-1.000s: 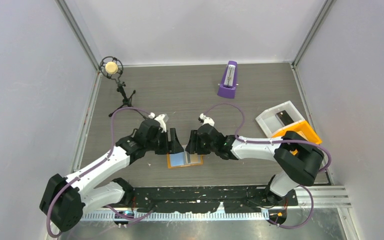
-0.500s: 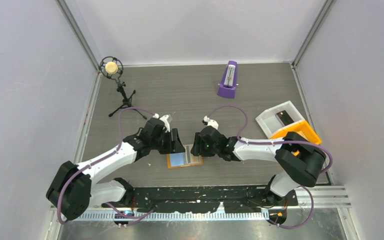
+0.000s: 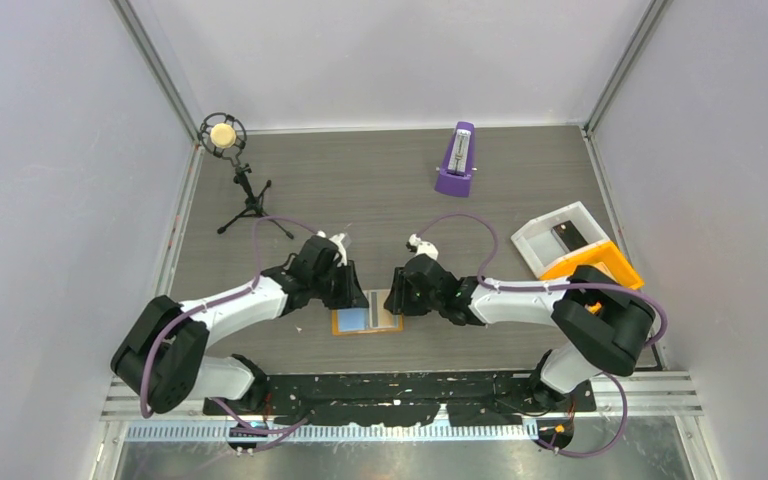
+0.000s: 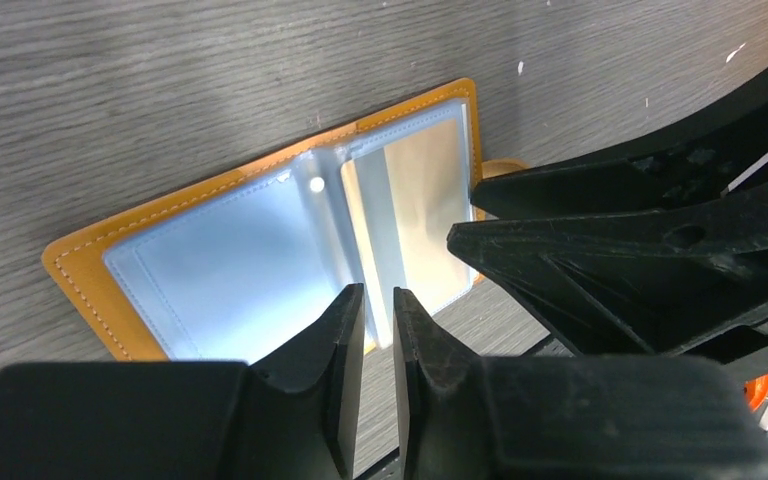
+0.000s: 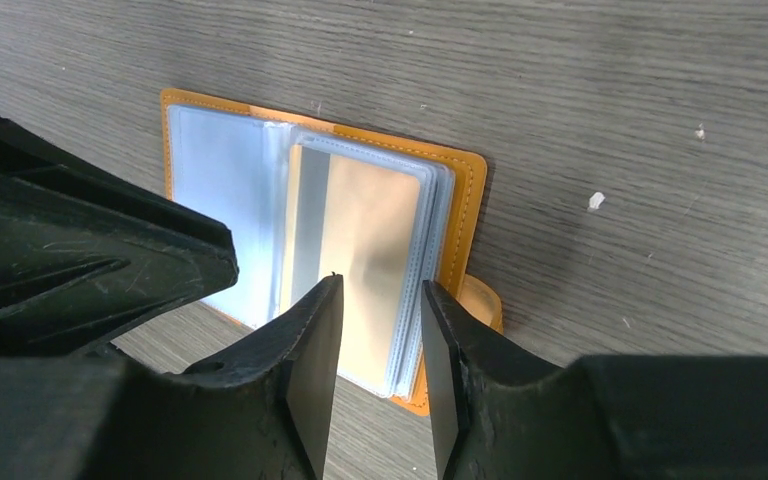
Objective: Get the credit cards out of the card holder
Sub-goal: Remove the credit card from the card holder.
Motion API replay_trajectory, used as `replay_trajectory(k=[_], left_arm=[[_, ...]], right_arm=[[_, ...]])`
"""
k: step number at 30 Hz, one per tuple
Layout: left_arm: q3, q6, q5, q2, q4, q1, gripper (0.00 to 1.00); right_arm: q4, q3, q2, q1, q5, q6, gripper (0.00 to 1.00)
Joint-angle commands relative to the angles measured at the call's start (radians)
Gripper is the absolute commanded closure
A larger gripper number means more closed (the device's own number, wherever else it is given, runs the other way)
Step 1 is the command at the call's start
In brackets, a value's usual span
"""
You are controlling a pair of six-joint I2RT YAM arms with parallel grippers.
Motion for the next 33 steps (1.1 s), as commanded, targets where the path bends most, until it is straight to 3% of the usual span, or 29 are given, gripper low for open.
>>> replay_trajectory(k=[1,33], left_arm=[[-0.011,-0.007,0.025,0.017,0.087,0.004,0.81],[-0.001,-0.001,0.055,0.106,0.062,0.005,0.87]], right_arm=[[0.02,-0.006,-0.062,0.001,0.019,0.003,0.59],[0.047,0.033,0.008,0.001,-0.011,-0.008,0.61]])
